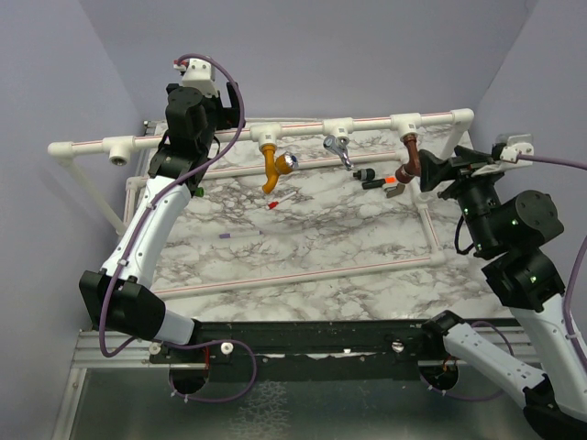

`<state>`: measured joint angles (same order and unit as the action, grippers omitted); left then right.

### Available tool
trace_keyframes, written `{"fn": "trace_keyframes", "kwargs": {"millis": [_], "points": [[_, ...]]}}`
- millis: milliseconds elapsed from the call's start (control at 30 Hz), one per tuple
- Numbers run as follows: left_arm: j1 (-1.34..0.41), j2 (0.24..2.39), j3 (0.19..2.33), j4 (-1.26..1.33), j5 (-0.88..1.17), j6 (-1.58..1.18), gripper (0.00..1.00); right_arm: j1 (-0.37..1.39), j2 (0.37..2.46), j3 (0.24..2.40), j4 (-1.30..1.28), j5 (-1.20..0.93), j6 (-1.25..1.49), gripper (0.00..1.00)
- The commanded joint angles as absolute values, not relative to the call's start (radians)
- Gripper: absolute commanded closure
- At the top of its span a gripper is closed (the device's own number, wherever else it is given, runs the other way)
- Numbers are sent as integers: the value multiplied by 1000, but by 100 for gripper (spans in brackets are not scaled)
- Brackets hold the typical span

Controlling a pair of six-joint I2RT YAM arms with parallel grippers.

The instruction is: Install the water faucets

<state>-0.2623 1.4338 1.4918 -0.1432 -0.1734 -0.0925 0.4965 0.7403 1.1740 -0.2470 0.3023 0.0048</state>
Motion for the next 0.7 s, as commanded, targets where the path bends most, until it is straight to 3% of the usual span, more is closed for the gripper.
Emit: {"fn": "trace_keyframes", "kwargs": {"millis": [0,667], "points": [[-265,1456,1460,-256,-161,-83,1,497,777,1196,-311,288,-55,29],[-265,1458,1459,-256,-161,-83,1,497,872,1104,-314,387,126,40]]}}
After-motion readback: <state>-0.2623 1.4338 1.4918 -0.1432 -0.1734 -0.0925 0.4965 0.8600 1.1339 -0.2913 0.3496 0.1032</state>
